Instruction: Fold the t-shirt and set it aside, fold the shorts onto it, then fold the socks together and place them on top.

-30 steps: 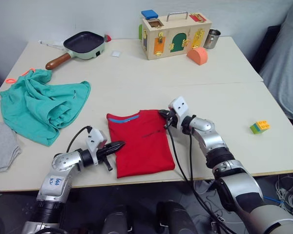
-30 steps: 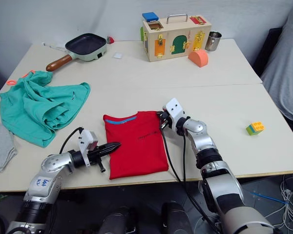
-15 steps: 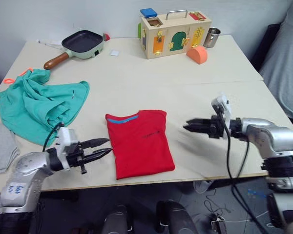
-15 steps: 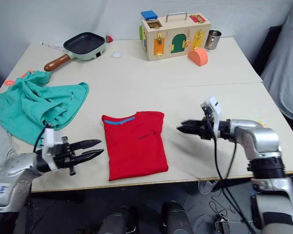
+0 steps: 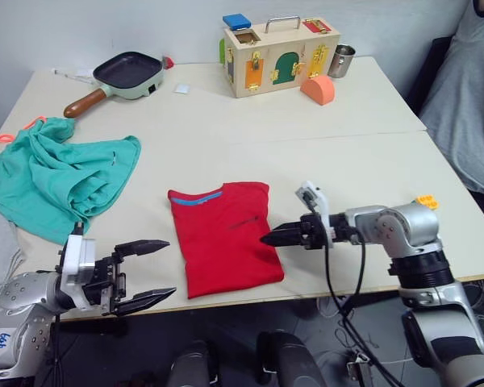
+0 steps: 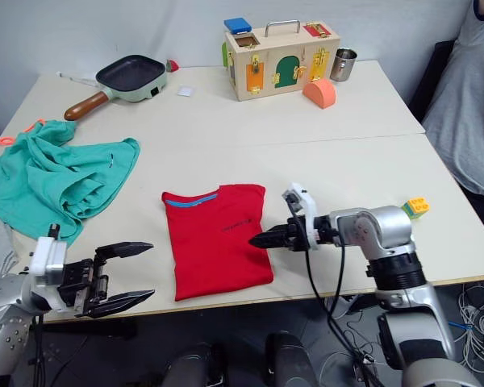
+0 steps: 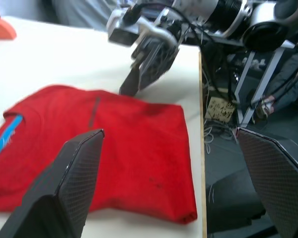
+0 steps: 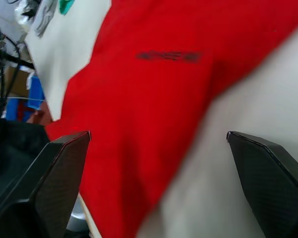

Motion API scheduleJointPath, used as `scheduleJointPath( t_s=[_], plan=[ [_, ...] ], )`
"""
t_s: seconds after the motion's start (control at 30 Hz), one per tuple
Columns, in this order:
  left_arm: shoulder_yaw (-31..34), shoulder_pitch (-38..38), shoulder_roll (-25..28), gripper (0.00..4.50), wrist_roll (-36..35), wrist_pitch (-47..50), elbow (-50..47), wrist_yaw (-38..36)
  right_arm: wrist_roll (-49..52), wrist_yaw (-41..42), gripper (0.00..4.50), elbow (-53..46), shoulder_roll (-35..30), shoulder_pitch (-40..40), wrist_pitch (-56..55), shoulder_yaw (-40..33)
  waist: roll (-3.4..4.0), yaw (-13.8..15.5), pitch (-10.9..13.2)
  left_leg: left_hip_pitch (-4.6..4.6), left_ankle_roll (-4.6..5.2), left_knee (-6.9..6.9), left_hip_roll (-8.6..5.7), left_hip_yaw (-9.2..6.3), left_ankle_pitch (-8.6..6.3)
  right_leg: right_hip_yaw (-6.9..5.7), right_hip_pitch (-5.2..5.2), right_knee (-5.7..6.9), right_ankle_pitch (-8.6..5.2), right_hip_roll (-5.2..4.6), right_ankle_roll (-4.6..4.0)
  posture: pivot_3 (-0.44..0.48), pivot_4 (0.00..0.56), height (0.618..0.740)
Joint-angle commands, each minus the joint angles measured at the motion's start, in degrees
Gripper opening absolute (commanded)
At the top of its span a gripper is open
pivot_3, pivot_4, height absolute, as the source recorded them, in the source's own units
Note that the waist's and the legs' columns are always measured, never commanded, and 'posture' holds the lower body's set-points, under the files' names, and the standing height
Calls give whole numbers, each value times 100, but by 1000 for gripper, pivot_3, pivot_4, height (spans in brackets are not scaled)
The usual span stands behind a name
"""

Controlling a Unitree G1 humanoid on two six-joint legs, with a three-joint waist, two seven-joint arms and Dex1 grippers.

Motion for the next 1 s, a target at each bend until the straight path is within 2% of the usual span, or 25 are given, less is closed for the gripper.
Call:
scheduleJointPath(
  t_s=[0.03, 0.23, 0.33, 0.5, 0.67, 0.77, 0.87, 0.93, 1.0],
  plan=[
    [190, -22, -71, 4500, -83, -308, -125, -77, 44, -248, 3284, 247, 357, -120, 273, 126, 0, -6, 0, 0, 0, 1, 0, 1, -1, 0, 0, -1, 0, 1, 0, 0, 150, 740],
    [165, 3, -181, 4500, 48, -557, -69, 12, 1, -607, 1194, 615, 577, -348, 376, -223, 0, 8, 0, -6, 6, 8, -3, 4, -4, 1, 1, -3, 1, -1, 1, 0, 150, 740],
    [133, 77, -196, 4500, 109, -604, -31, 46, 84, -651, 86, 602, 360, -396, 494, -490, 0, 8, 0, -6, 8, 9, -3, 5, -5, 1, 1, -3, 1, -1, 2, 0, 150, 740],
    [79, 6, -240, 4500, 146, -623, 59, 122, 104, -527, 30, 394, -603, -256, 491, -749, 5, 93, 3, -14, 15, 9, -8, 1, -7, 0, -1, -11, 3, -5, 5, 0, 150, 740],
    [11, -160, -248, 4500, 173, -622, 211, 140, -79, -278, 30, 667, -1726, -54, 45, -967, 7, 149, 5, -21, 23, 6, -8, 5, -12, -1, 0, -37, 8, -3, 15, 0, 150, 740],
    [-47, -287, -231, 4500, 184, -634, 323, 124, -431, 97, 30, 1160, -2500, 85, -614, -808, 7, 156, 5, -23, 27, 7, -7, 8, -15, -1, -1, -44, 10, -1, 17, 0, 150, 740],
    [-82, -400, -210, 4500, 187, -625, 413, 104, -1035, 755, 30, 1827, -3155, 247, -1798, -343, 9, 161, 6, -23, 28, 7, -8, 15, -16, 0, 0, -49, 11, 1, 21, 0, 150, 740],
    [-122, -478, -194, 4500, 196, -625, 492, 69, -1480, 1123, 30, 2671, -3324, 82, -2695, -118, 9, 155, 6, -22, 28, 8, -5, 21, -16, 1, 1, -53, 12, 7, 23, 0, 150, 740],
    [-163, -538, -180, 4500, 217, -628, 550, 25, -1821, 1152, 30, 3429, -3282, -258, -3166, -28, 12, 117, 8, -20, 28, 11, -2, 36, -15, 5, 0, -53, 16, 11, 29, 0, 150, 740]
  ],
)
